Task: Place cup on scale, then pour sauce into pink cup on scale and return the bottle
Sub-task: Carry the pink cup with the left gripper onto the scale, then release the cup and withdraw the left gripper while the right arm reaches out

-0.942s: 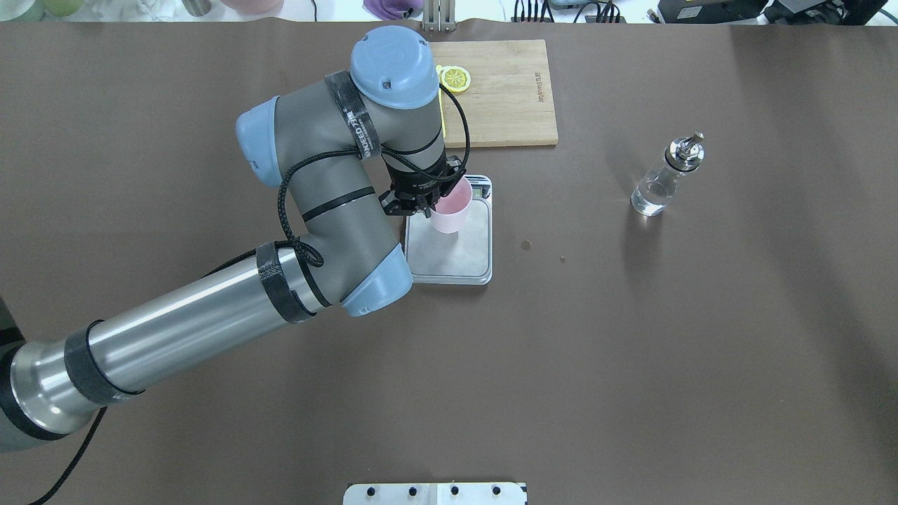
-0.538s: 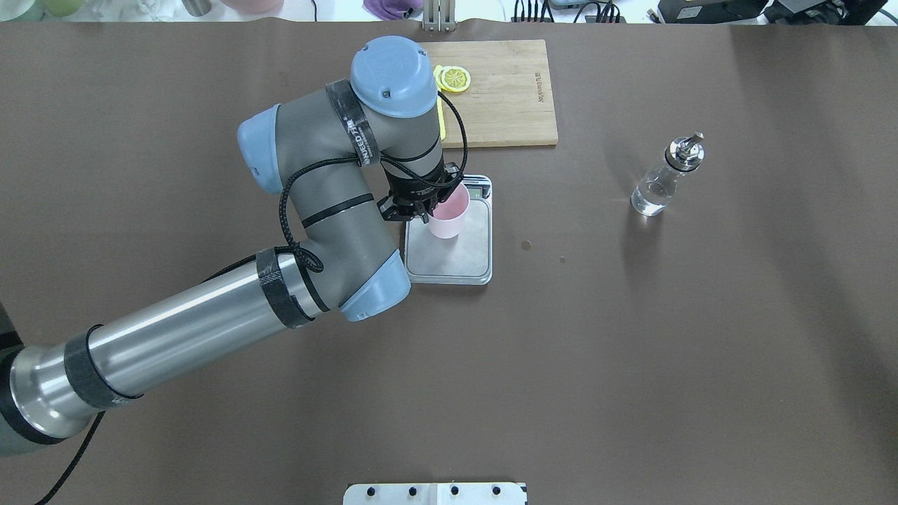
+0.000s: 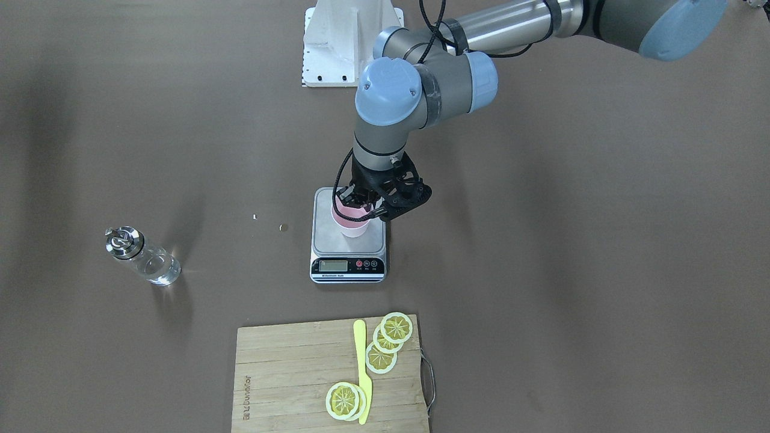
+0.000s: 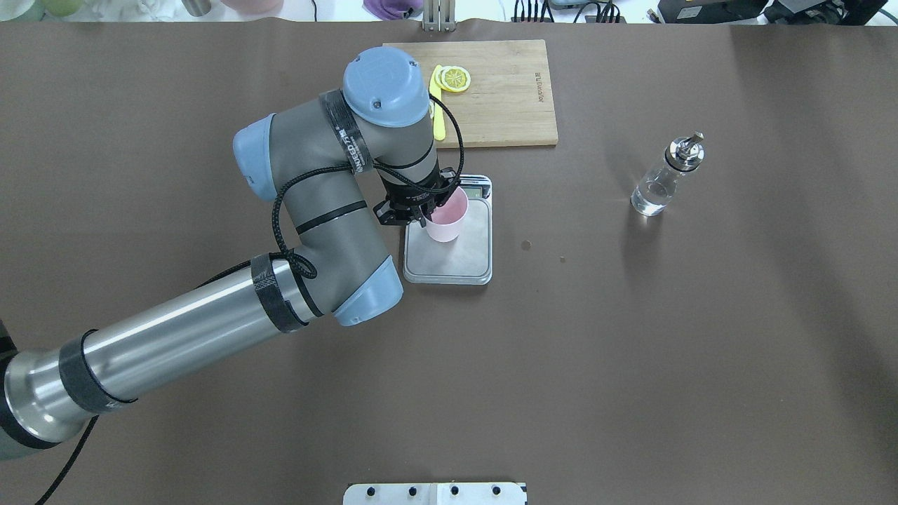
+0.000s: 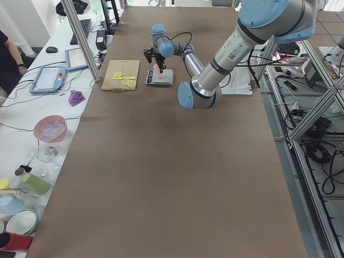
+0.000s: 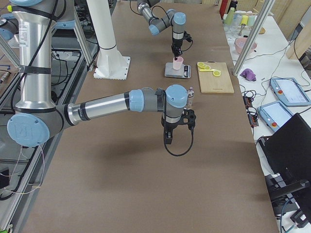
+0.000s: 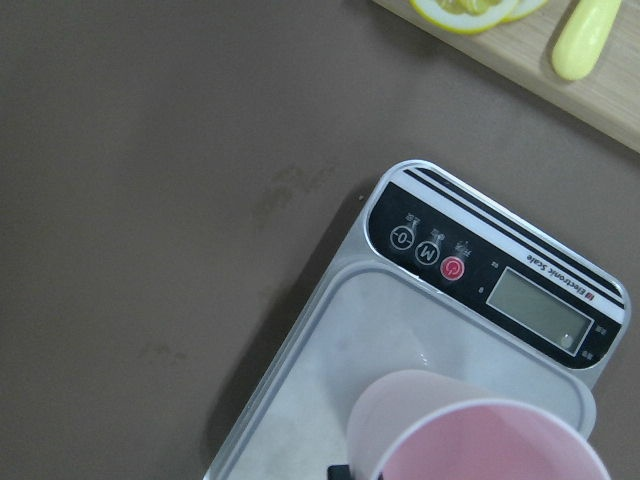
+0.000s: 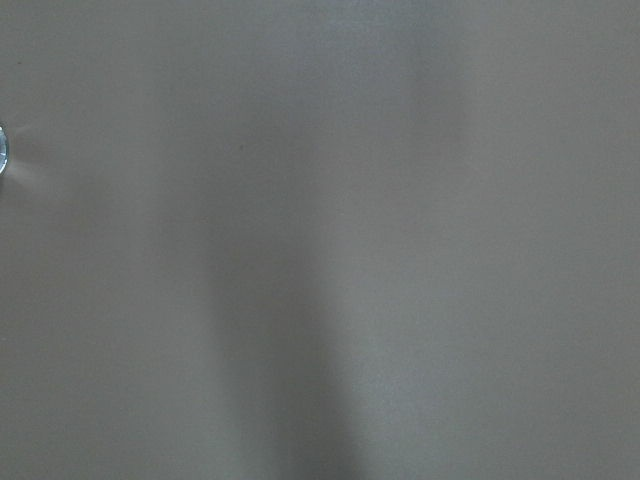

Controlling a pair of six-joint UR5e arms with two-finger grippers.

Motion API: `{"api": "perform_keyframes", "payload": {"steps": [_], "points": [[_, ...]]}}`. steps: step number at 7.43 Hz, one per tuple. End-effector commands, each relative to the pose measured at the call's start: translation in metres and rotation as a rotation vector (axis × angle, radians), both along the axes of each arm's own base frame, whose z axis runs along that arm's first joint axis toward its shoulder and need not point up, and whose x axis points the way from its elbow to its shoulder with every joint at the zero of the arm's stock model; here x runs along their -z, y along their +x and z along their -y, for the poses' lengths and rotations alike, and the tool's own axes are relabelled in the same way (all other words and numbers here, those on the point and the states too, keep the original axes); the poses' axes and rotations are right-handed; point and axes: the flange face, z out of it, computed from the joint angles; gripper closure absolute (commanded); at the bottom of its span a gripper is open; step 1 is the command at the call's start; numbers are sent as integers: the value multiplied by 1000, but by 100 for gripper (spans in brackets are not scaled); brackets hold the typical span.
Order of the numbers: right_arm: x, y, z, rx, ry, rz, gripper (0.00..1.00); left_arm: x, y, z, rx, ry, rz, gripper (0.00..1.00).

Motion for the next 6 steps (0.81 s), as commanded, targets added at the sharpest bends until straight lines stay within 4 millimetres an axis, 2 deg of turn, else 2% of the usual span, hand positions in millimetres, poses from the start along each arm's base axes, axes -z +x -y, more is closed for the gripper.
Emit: {"api": "perform_keyframes", "payload": {"steps": [1,3,4,5,6], "points": [[1,0,0,0,1,0,0,0,-2,-2,0,4,-3,1],[1,0,1,0,2,-2,0,17,-19,-7,5,24,-30,1],[1,0,0,0,3,-1,0,24,-40,-10,16,27,-36,1],[3,0,0,1,10,-2,0,27,-70,-18,3,44,-17,1],[5,0,-1,1,15,-2,0,22,-103,-28,-10,68,3,1]]}}
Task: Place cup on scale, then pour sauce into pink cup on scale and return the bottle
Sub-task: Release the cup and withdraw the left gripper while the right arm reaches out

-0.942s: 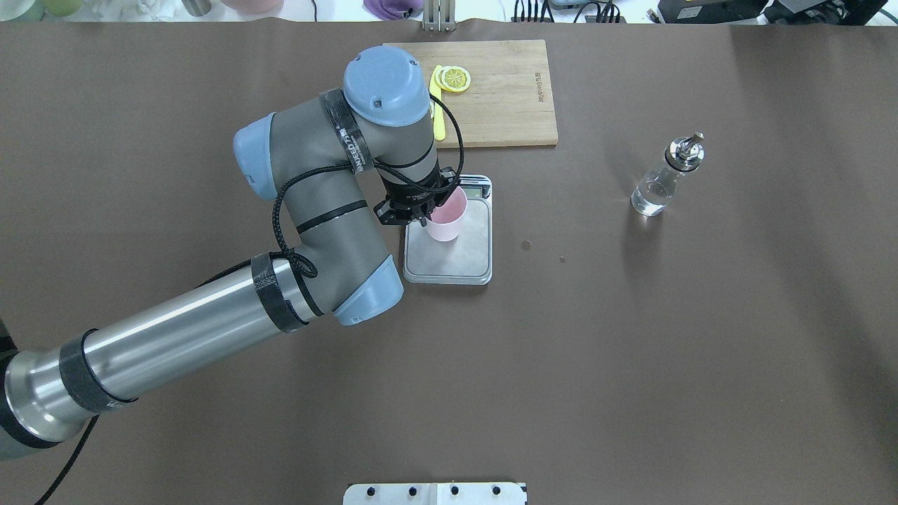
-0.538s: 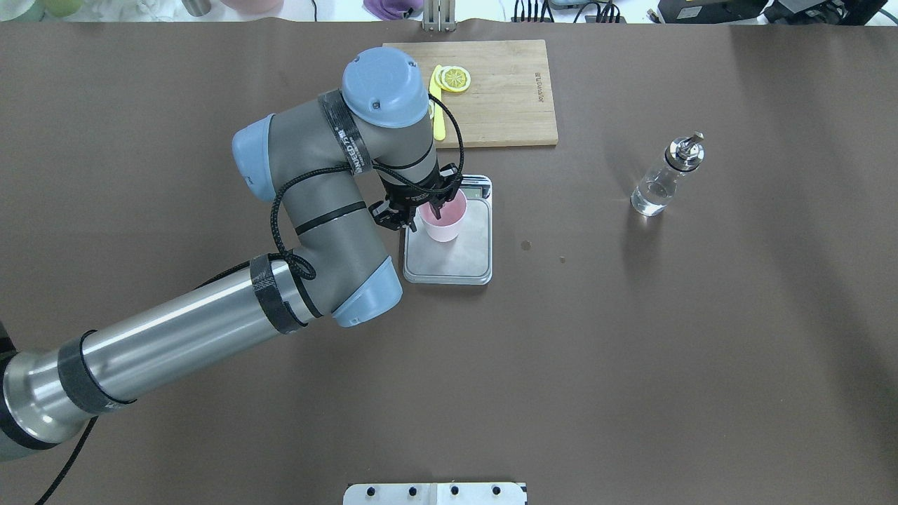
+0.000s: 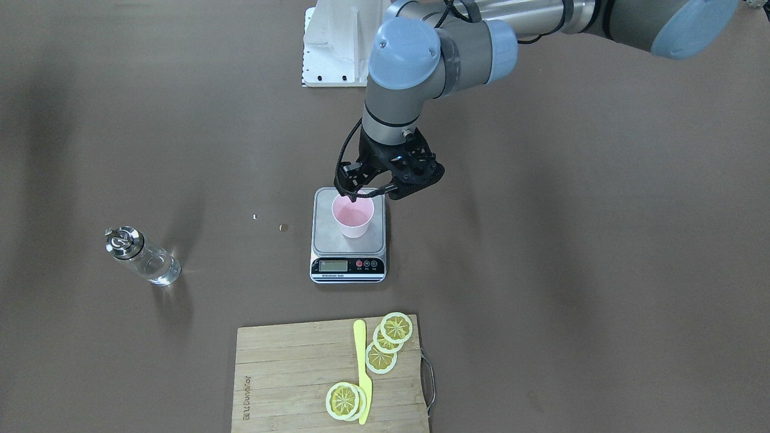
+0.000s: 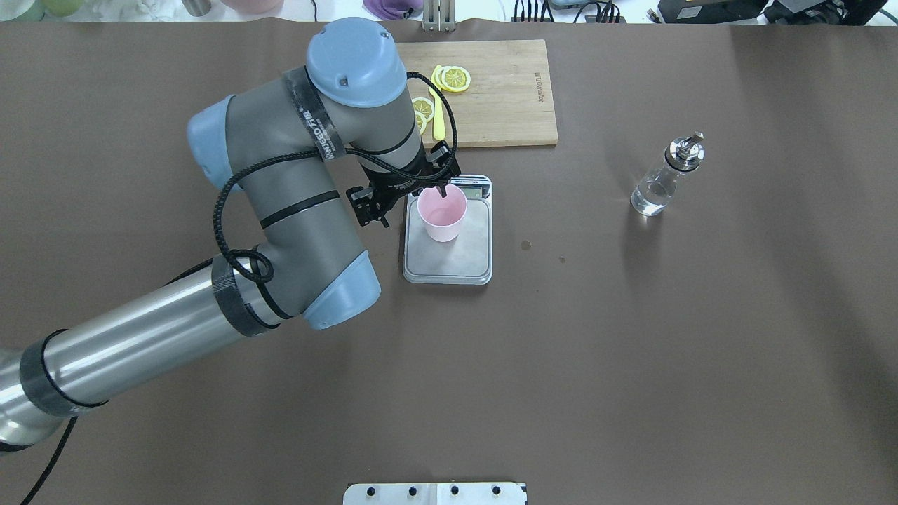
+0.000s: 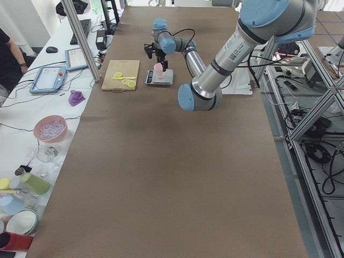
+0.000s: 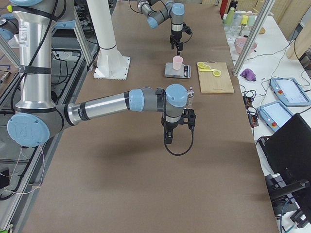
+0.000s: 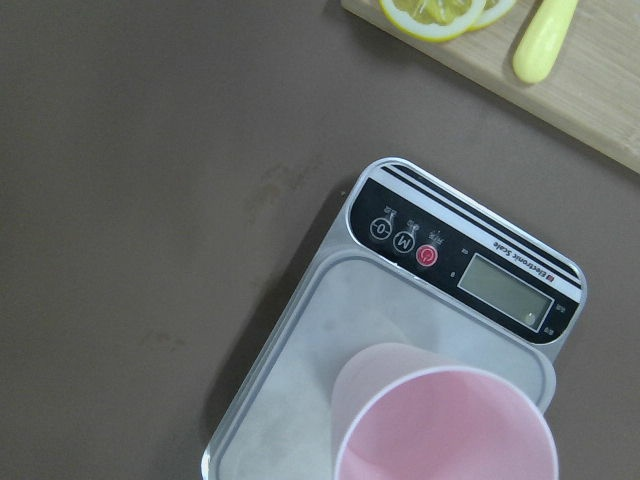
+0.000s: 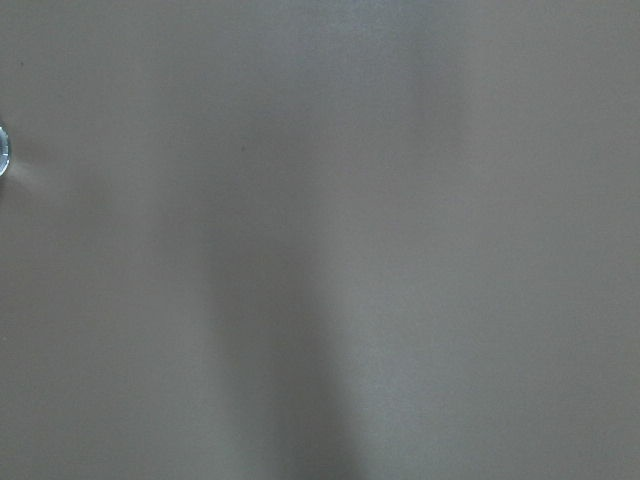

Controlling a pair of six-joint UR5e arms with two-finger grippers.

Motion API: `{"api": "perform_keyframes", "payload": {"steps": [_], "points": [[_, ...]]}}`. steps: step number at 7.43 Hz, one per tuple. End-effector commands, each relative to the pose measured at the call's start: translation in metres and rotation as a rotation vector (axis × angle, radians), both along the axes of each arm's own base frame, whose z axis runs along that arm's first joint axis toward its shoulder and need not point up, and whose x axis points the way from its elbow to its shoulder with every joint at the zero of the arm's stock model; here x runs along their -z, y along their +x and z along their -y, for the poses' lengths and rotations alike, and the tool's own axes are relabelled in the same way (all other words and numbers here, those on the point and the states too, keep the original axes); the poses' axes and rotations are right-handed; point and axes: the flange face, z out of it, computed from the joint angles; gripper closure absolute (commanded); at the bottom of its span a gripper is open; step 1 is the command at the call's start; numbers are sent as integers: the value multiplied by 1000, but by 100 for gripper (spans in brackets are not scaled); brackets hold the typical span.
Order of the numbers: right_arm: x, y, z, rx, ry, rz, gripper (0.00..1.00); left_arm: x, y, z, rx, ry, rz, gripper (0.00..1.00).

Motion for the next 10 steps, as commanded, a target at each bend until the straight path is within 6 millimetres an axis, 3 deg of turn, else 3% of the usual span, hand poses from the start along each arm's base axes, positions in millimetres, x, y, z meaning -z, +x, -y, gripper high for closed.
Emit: {"api": "perform_keyframes", "payload": {"steps": [1,2,3,4,6,7,8,9,10], "points": [[-2,0,-3,9,13,11,0,-24,-60,-10,-10,34,41,1],[-2,0,-5,15,26,13,0,-48,-72,-5,-16,39,67,1],[14,-1,-5,21,78,16,0,-63,-84,4,-30,66,88,1],[41,-12,-8,33,118,17,0,-79,-100,12,-37,85,106,1],[103,-68,-8,61,142,37,0,-114,-148,15,-59,147,137,1],[127,-105,-2,54,93,49,2,-137,-172,9,-75,169,155,1],[144,-133,-3,51,59,64,1,-150,-185,12,-81,177,172,1],[163,-162,-7,99,136,58,0,-157,-186,11,-88,177,180,1],[168,-183,-12,104,228,-6,0,-165,-188,10,-88,169,187,1]]}}
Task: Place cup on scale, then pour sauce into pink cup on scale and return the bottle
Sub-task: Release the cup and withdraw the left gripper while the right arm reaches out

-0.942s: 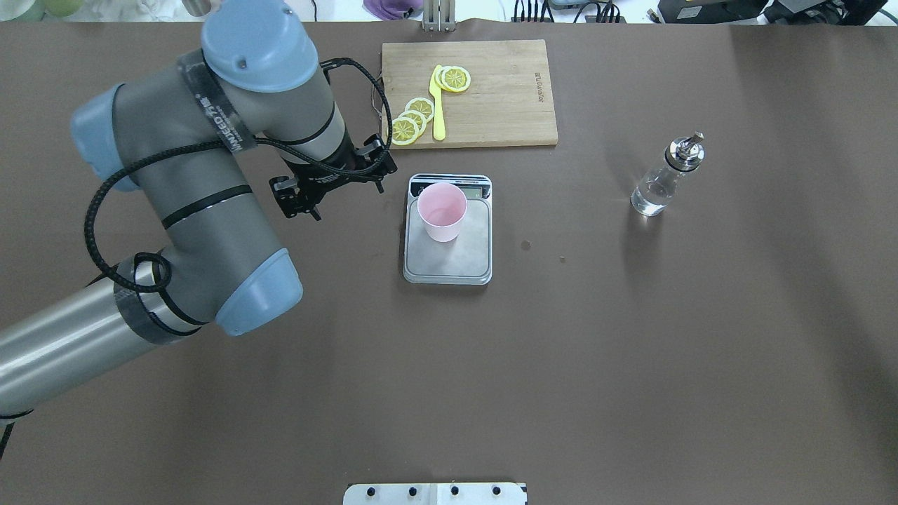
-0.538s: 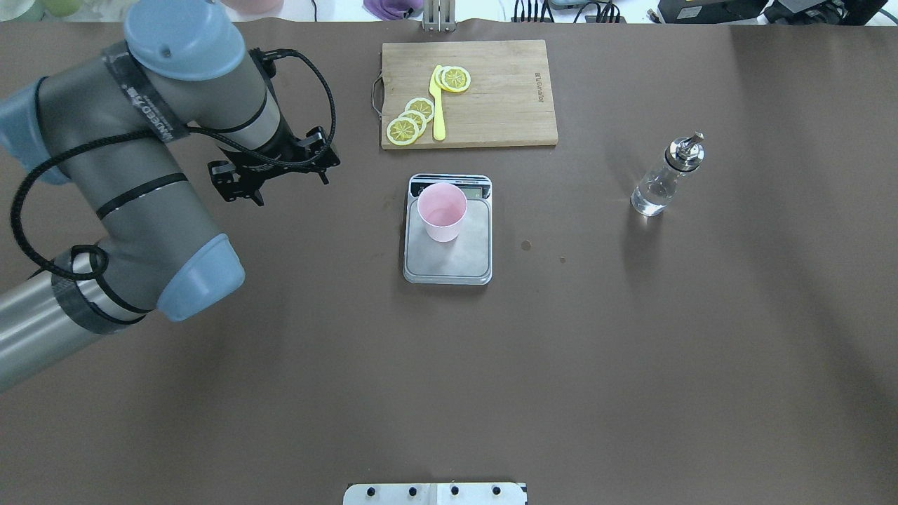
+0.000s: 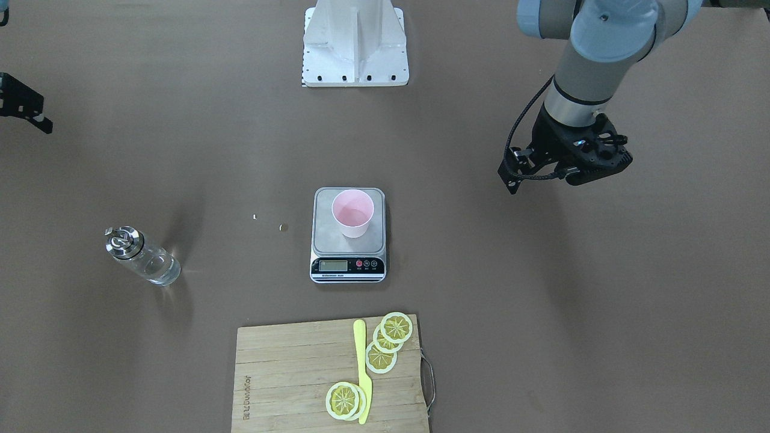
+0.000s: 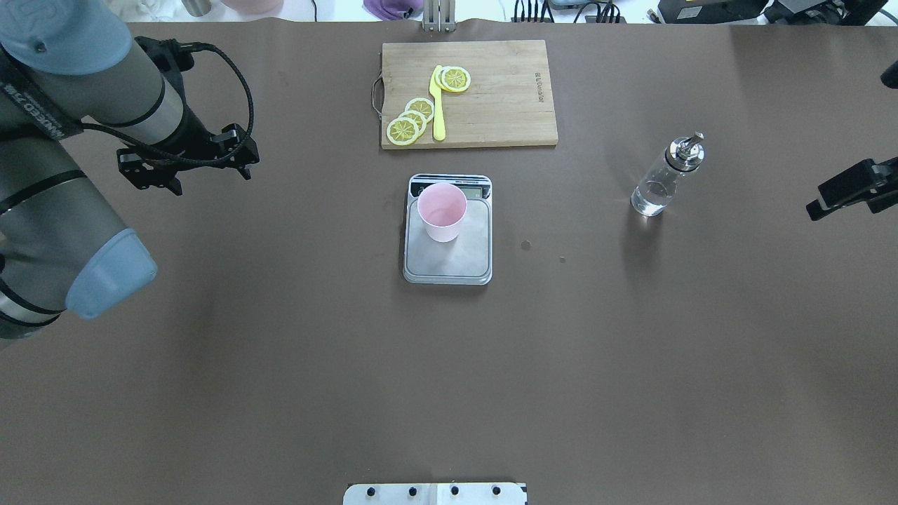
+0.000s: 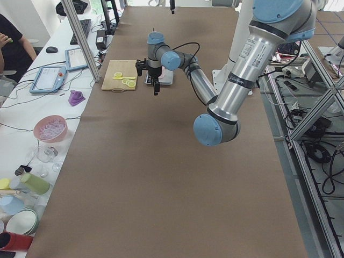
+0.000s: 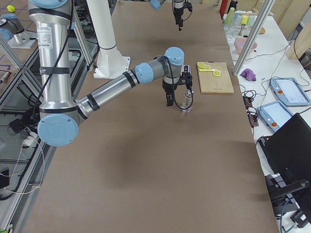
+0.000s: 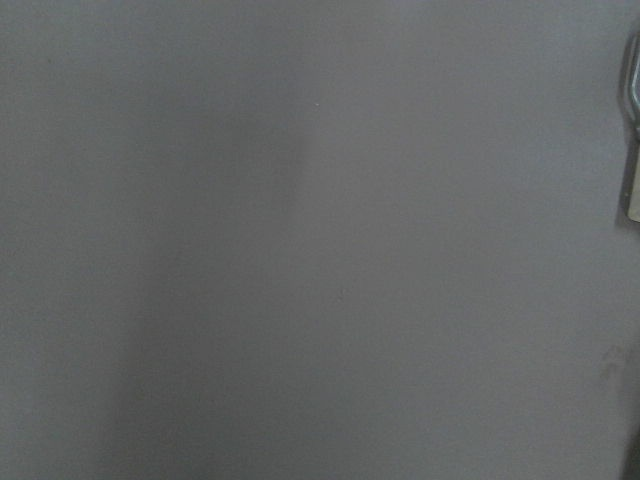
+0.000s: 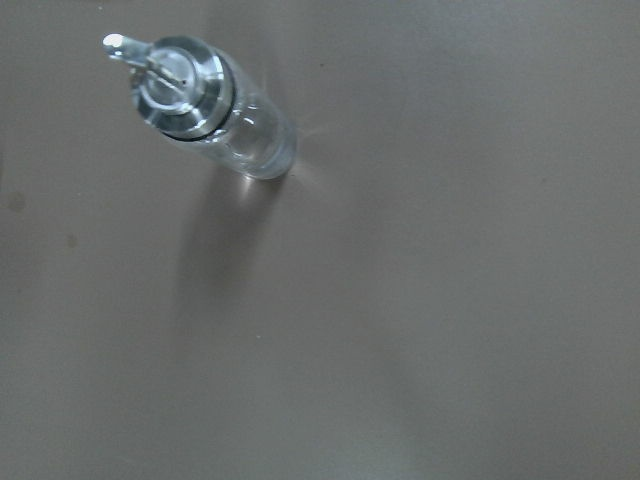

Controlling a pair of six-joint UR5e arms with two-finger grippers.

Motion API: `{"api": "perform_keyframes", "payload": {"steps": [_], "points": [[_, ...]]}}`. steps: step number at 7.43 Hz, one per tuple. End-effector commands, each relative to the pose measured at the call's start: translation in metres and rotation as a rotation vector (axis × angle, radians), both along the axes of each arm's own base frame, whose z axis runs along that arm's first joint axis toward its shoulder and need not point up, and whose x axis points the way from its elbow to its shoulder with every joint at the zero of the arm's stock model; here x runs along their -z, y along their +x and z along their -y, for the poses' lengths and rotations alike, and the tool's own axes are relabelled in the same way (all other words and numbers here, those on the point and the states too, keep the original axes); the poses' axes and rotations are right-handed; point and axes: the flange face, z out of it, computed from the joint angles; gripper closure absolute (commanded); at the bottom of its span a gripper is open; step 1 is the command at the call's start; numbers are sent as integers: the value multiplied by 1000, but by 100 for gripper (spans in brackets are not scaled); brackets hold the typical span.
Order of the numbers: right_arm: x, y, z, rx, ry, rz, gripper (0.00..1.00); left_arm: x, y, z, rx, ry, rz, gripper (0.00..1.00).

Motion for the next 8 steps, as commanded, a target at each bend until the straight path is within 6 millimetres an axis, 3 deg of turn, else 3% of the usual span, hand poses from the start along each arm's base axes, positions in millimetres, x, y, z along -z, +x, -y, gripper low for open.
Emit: {"api": "perform_keyframes", "payload": {"steps": [1,2,4,7,8], "points": [[21,-54,-11,-30,110,-61,0,-15,-6,-2,-4,-6,15,1],[31,-73,-19,-81,162,-28,1,-19,-7,-3,-20,3,21,1],[23,-87,-37,-66,273,35,2,-28,-9,-4,-24,4,34,1],[-55,-99,-41,-180,430,33,1,-30,-4,-3,-27,17,24,1],[-69,-119,-43,-249,507,59,1,-36,-1,0,-27,11,32,1]]}}
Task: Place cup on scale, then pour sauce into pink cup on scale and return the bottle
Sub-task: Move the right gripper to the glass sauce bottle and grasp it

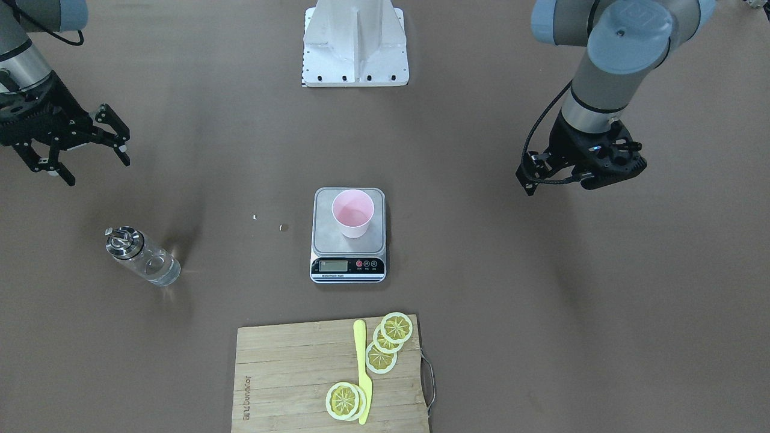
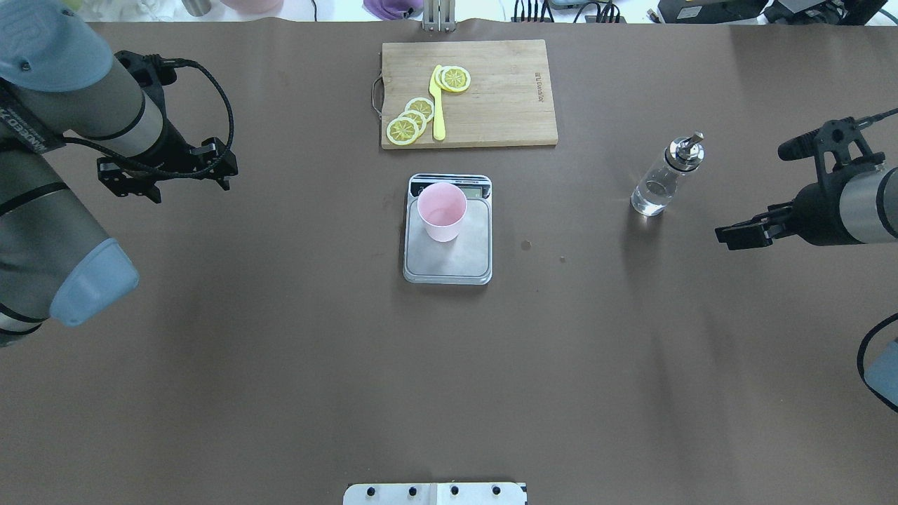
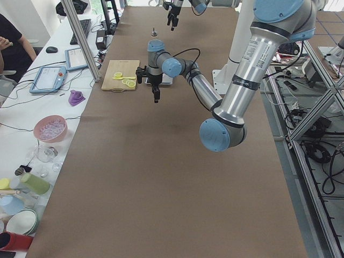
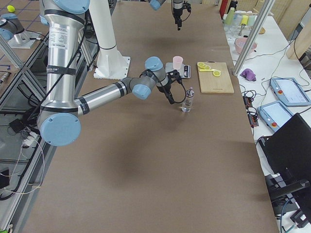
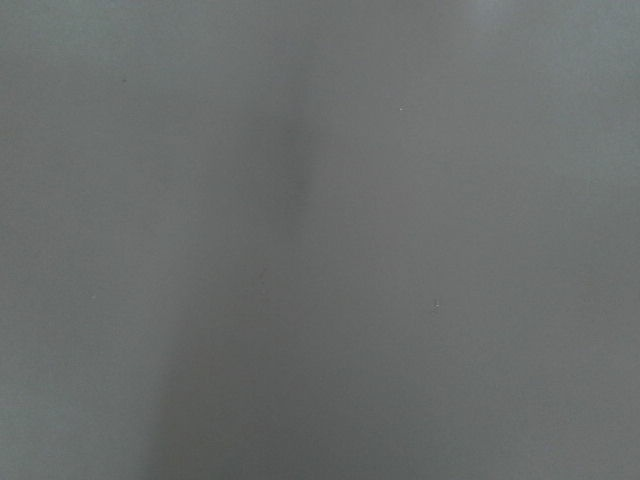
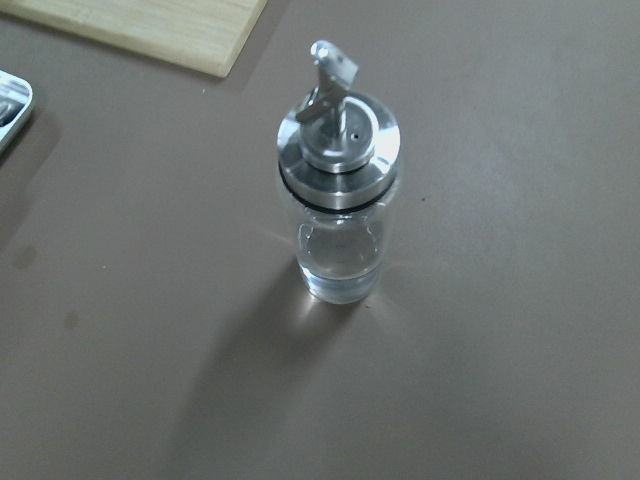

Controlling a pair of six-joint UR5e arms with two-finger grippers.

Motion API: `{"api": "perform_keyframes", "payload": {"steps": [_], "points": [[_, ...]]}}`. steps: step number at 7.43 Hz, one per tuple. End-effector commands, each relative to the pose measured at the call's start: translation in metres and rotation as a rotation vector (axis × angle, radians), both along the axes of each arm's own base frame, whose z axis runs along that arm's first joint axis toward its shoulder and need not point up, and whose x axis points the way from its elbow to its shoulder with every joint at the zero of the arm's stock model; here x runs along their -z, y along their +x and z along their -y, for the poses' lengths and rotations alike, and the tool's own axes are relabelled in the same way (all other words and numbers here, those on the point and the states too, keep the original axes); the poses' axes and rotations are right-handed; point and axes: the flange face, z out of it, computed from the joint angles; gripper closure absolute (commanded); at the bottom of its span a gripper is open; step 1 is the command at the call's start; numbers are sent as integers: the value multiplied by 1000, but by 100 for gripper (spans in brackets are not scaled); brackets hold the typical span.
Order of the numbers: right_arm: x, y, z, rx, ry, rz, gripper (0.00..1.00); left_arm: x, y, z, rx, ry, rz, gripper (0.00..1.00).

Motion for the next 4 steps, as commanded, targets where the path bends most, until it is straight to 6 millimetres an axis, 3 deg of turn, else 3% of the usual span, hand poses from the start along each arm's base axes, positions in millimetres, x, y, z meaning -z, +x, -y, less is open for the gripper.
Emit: {"api": "perform_keyframes", "payload": {"steps": [1,4], "points": [[-32,-34,-7,-97,125,45,1,-8,4,6,2,4,-3,1],[-21,-42,1,-173,183,40,2,-10,4,5,2,4,-3,1]]}}
